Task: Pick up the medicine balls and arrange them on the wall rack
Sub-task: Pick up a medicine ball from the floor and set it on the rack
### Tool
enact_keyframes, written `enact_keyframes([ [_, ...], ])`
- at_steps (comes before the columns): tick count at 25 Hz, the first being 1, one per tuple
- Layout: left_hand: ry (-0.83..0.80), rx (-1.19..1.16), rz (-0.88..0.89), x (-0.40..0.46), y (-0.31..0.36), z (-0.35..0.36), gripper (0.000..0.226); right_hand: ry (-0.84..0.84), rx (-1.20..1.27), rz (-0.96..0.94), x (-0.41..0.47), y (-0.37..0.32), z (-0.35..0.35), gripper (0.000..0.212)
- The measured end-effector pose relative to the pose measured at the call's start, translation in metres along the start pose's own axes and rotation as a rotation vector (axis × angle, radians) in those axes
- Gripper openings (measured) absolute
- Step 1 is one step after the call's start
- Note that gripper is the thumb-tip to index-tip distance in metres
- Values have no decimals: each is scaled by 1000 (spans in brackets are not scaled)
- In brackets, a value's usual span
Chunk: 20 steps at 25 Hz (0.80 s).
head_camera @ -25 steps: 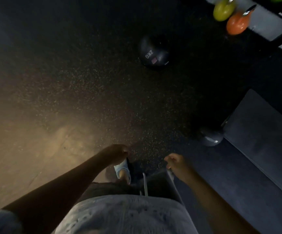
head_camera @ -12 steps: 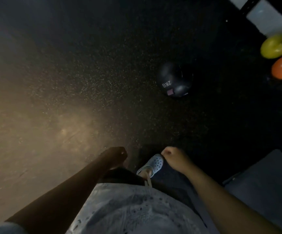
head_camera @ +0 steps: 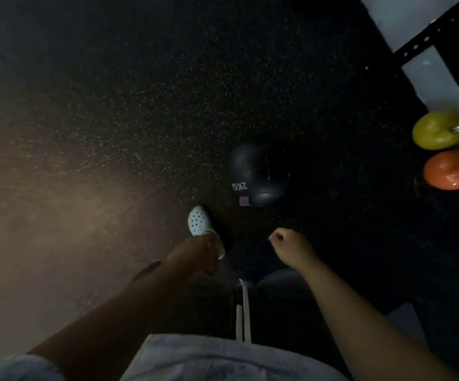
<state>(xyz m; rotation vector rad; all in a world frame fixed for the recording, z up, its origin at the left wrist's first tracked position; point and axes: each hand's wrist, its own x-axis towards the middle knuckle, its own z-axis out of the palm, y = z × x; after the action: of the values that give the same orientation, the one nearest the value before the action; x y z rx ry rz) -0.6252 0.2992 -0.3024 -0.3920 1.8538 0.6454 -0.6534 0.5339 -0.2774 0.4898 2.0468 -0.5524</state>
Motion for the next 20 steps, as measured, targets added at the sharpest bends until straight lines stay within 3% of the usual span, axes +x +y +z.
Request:
enact_keyframes([
  [2, -67, 89, 4, 46, 29, -9, 37, 2, -28, 17, 47, 1, -25, 31],
  [5, -38, 147, -38, 104, 58, -11, 41, 3, -83, 40, 121, 12, -47, 30],
  [10, 165, -100, -201, 241, 96, 7, 42, 61, -150, 78, 271, 43, -62, 37],
  [12, 255, -324, -262, 295, 102, 11, 48, 100, 14, 125, 329, 52, -68, 44],
  [15, 370, -849, -347, 371, 107, 19, 68, 128, 441, 341, 404, 51, -67, 59],
  [17, 370, -1187, -347, 412, 106, 24, 76, 58, 738, 476, 440, 49, -59, 72],
  [20, 285, -1566, -256, 446, 109, 29, 81, -51, 970, 505, 460, 48, -52, 91],
])
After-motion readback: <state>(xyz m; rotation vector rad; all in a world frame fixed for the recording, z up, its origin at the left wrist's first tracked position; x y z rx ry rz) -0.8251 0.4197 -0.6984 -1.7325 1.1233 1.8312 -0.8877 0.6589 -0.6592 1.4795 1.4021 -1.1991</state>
